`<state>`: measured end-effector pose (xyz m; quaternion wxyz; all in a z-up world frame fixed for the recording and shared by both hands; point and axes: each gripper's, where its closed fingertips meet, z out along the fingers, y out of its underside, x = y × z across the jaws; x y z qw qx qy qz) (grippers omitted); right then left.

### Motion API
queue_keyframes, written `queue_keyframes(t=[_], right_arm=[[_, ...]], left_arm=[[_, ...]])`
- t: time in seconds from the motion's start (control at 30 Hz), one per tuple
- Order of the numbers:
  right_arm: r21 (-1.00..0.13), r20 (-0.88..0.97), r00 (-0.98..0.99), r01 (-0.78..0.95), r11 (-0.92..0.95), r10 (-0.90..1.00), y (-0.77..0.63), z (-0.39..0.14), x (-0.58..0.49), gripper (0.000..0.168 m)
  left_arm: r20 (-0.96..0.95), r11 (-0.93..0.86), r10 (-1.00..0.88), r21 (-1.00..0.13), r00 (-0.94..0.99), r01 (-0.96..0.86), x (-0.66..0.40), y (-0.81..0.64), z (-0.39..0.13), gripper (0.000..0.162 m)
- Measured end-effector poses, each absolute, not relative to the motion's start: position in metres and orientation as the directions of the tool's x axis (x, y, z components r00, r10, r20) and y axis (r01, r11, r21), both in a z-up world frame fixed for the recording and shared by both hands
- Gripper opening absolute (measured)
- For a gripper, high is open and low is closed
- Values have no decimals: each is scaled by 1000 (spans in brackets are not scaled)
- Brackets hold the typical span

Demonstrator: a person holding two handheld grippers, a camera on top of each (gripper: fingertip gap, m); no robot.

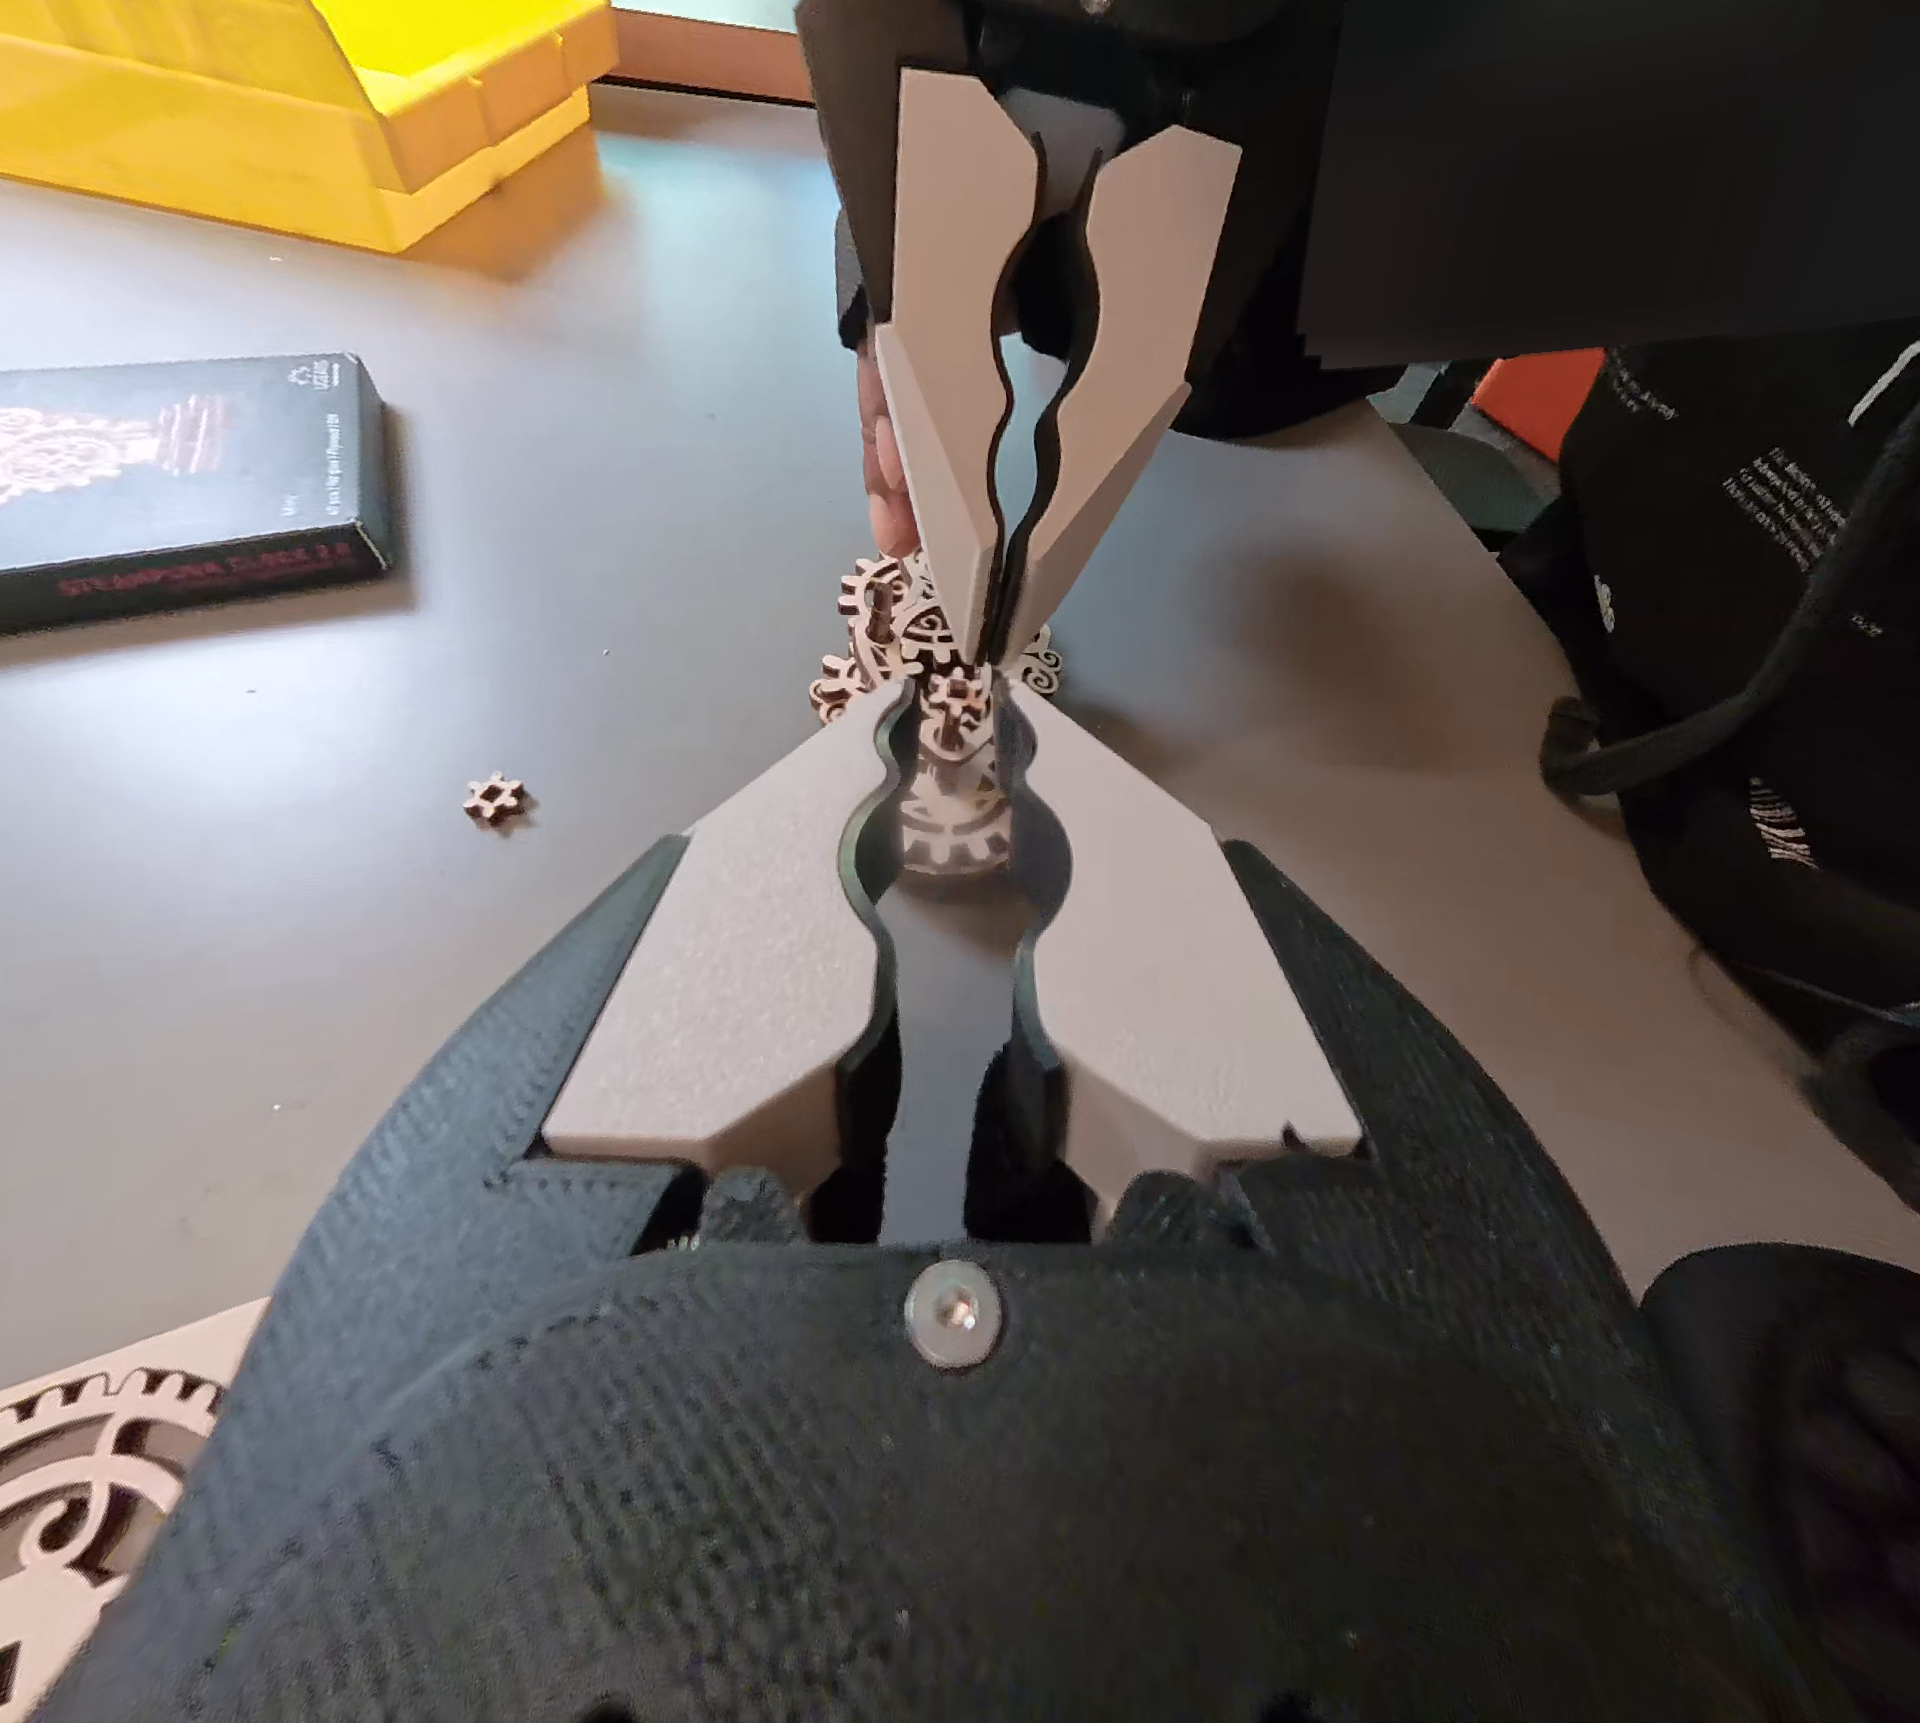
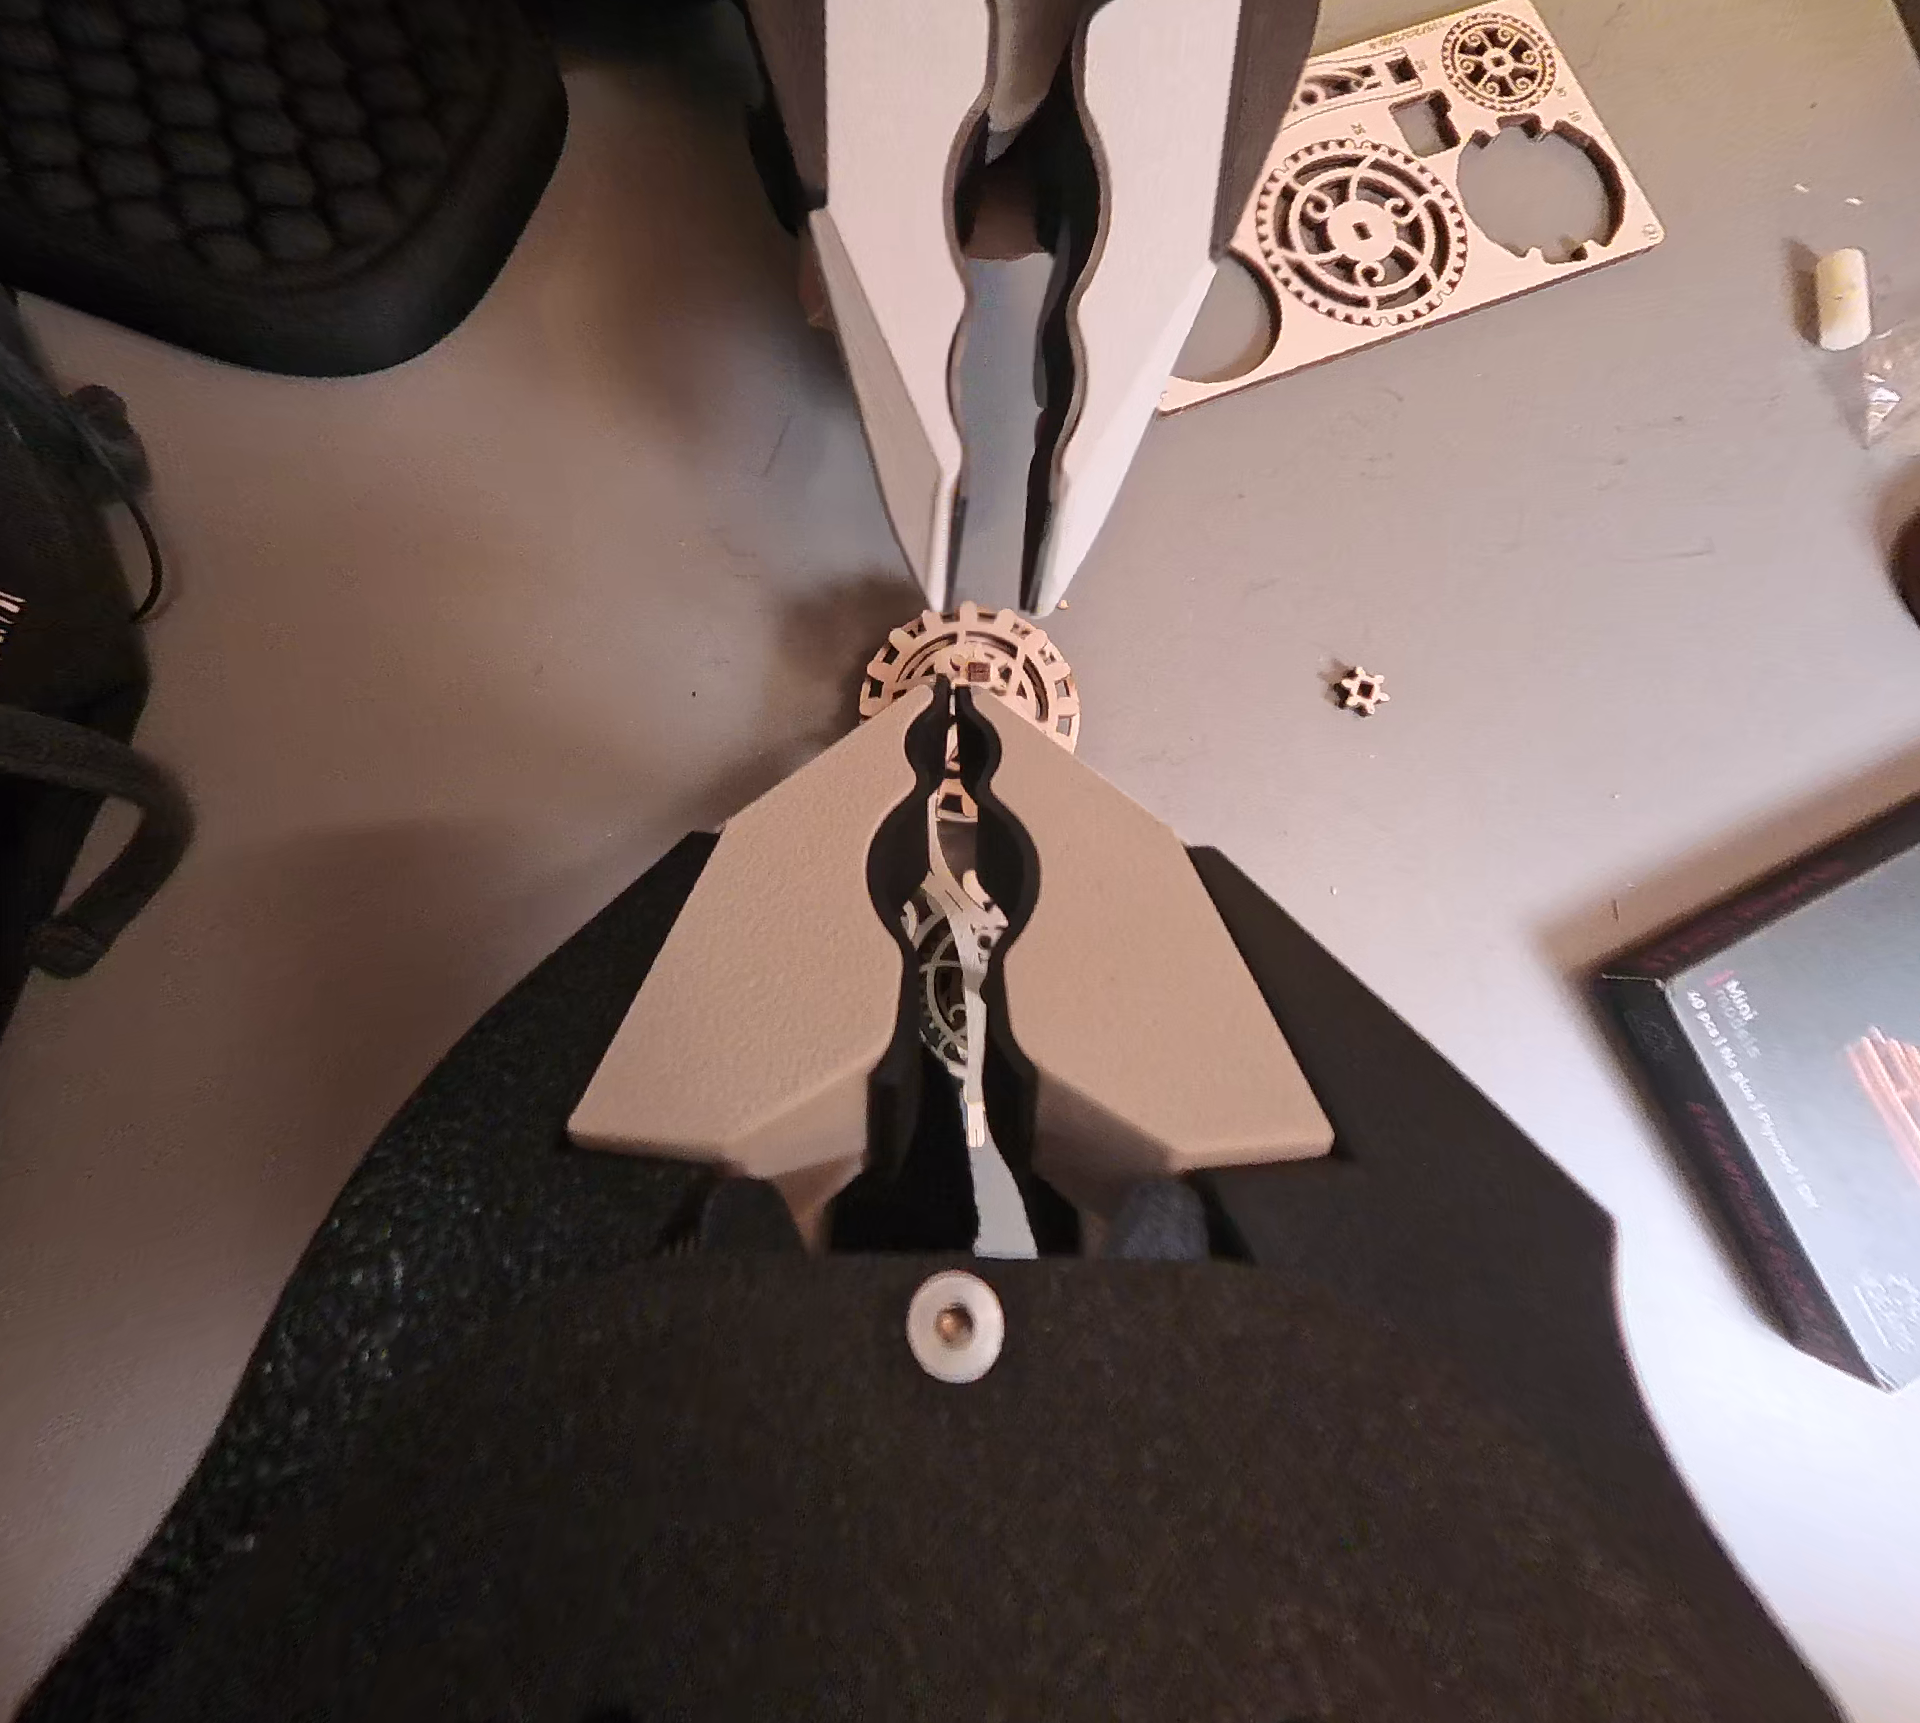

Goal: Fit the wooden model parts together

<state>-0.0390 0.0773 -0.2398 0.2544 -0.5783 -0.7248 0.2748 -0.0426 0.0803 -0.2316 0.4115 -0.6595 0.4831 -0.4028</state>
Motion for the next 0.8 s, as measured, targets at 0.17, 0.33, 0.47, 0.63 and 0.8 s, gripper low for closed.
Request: queue_keyframes(t=[0.17, 0.33, 0.47, 0.63, 0.8], right_arm=[[-697, 64, -190, 694, 180, 980, 82, -237, -37, 3], [-694, 72, -204, 692, 196, 976, 81, -241, -39, 10], [-693, 73, -207, 693, 199, 976, 82, -244, -40, 9], [-692, 77, -205, 693, 201, 976, 83, -245, -40, 8], [-686, 86, -208, 696, 209, 974, 83, -245, -40, 7]], left_arm=[[91, -167, -971, -920, 220, -356, -38, 80, -238, 14], [62, -150, -971, -909, 231, -388, -36, 81, -243, 12], [56, -149, -970, -906, 236, -397, -36, 82, -244, 10], [51, -145, -970, -905, 236, -401, -35, 82, -244, 9], [47, -142, -970, -904, 237, -402, -34, 82, -244, 9]])
